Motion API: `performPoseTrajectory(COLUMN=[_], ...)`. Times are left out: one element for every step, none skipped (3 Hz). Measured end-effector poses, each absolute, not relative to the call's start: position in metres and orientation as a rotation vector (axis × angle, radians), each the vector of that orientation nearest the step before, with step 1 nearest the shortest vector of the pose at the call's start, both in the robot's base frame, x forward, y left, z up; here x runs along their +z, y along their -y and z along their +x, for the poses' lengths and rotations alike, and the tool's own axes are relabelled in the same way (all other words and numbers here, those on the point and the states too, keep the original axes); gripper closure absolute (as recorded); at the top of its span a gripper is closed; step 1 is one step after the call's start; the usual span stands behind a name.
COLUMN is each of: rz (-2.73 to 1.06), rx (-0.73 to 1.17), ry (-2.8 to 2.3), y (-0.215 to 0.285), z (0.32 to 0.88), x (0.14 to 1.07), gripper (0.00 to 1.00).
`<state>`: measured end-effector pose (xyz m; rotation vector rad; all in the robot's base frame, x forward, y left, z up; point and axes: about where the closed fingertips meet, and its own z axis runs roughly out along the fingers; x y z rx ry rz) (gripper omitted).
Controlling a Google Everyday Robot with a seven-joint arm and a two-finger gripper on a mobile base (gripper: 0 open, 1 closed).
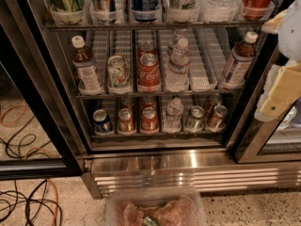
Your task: Pick water bottle from top shelf of fridge
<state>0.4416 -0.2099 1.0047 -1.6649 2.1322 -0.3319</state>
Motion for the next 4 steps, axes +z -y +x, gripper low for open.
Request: performPoseTrajectory(rz=[-1.638, -1.607, -1.586, -1.586], rx=[-0.426, -0.508, -0.576, -0.576], ry=[-2.039, -1.945, -1.867, -1.867], y=[0.204, 0.196, 0.183, 0.183], z=[0.444, 0.447, 0.438, 0.438], x=[1.03, 1.061, 1.096, 1.097], gripper=[0.0, 0.0, 0.0, 0.0])
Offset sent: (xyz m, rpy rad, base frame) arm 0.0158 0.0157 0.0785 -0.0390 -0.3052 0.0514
